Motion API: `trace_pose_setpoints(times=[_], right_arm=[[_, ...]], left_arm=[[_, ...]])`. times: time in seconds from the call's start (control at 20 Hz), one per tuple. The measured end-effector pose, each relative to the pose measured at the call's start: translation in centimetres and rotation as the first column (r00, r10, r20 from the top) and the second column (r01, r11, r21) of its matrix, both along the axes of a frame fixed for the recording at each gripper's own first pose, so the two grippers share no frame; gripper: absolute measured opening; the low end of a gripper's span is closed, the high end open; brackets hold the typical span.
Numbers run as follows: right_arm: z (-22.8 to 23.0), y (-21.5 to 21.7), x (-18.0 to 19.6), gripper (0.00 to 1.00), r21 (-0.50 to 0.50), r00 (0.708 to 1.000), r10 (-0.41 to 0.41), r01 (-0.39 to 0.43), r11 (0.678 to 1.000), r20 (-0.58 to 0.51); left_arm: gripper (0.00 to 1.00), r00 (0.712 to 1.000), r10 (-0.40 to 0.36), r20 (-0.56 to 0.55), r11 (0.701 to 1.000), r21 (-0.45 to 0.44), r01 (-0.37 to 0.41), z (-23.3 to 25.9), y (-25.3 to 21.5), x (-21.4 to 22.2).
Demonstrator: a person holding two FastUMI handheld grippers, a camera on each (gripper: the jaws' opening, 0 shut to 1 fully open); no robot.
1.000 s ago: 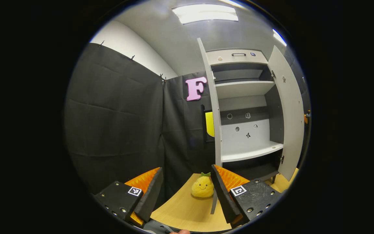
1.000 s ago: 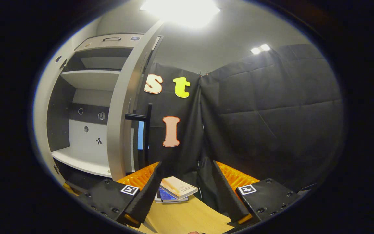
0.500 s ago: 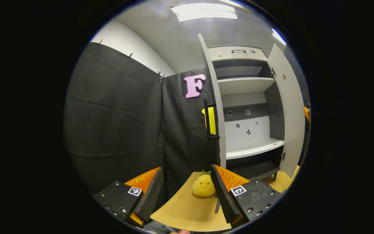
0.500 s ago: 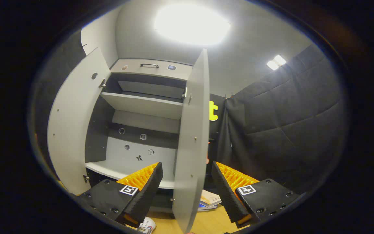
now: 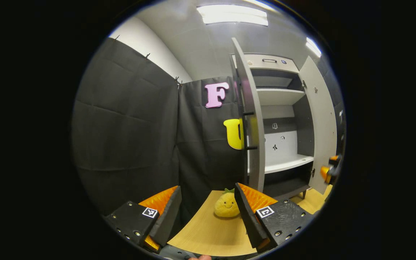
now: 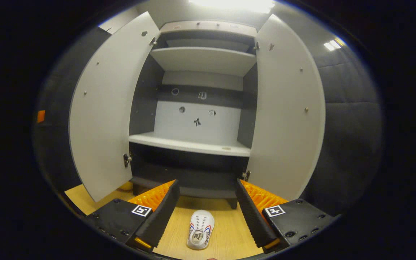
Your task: Grab one shoe with the right hand and put it into the shoe cabinet, grab the other shoe with the left hand and put it into the shoe cabinet; then close the right door with the right hand and the left door with the left hand.
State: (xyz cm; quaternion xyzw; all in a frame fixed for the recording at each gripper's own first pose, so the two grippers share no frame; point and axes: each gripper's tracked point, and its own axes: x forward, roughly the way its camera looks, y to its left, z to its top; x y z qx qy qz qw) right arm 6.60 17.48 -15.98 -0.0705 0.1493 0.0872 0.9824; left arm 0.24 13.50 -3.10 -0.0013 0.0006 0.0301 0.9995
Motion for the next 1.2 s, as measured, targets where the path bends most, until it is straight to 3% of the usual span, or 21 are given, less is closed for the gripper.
trace_pose_setpoints(times=[0.2, 0.4, 0.7, 0.75, 0.8, 0.95, 1.0, 1.1, 1.15, 1.2], right_arm=[[-10.2, 1.4, 0.4, 0.98, -0.055, 0.969, 0.027, -0.041, 0.998, -0.245], [-18.3, 2.0, 0.9, 0.98, -0.048, 0.898, 0.033, -0.06, 0.997, -0.438], [-24.2, 2.3, 3.3, 0.91, -0.057, 0.822, 0.039, -0.086, 0.995, -0.568], [-24.8, 2.2, 3.7, 0.85, -0.064, 0.81, 0.031, -0.084, 0.994, -0.586], [-25.7, 2.3, 3.9, 0.71, -0.068, 0.793, 0.023, -0.081, 0.994, -0.609], [-27.3, 1.8, 4.7, 0.68, -0.101, 0.766, -0.017, -0.062, 0.993, -0.642], [-27.1, 1.6, 5.1, 0.5, -0.11, 0.77, -0.034, -0.048, 0.993, -0.638], [-26.9, 1.8, 4.9, 0.34, -0.09, 0.756, -0.019, -0.052, 0.995, -0.654], [-26.7, 1.7, 5.0, 0.33, -0.073, 0.756, -0.022, -0.034, 0.997, -0.654], [-26.7, 1.8, 5.0, 0.05, -0.055, 0.761, -0.02, -0.02, 0.998, -0.649]], left_arm=[[0.79, 1.0, -0.014, 0.006, 1.0, -0.002, 0.014, -0.4, 0.9, -0.8], [0.8, 1.0, -0.022, -0.013, 1.0, 0.01, 0.022, -2.0, 0.9, -1.5], [0.79, 0.998, -0.003, -0.061, 1.0, 0.025, 0.005, -3.8, 0.3, -1.5], [0.8, 0.998, -0.006, -0.063, 1.0, 0.03, 0.008, -3.8, -0.1, -1.5], [0.8, 0.998, -0.009, -0.065, 0.999, 0.034, 0.012, -4.0, -0.5, -1.6], [0.8, 0.997, -0.028, -0.074, 0.998, 0.047, 0.031, -4.6, -1.7, -1.8], [0.8, 0.996, -0.034, -0.08, 0.998, 0.054, 0.038, -5.0, -2.2, -1.6], [0.8, 0.995, -0.052, -0.09, 0.996, 0.066, 0.058, -5.4, -3.4, -1.5], [0.8, 0.993, -0.067, -0.095, 0.995, 0.067, 0.074, -5.5, -4.0, -1.3], [0.8, 0.992, -0.082, -0.097, 0.994, 0.067, 0.088, -5.6, -4.8, -1.1]])
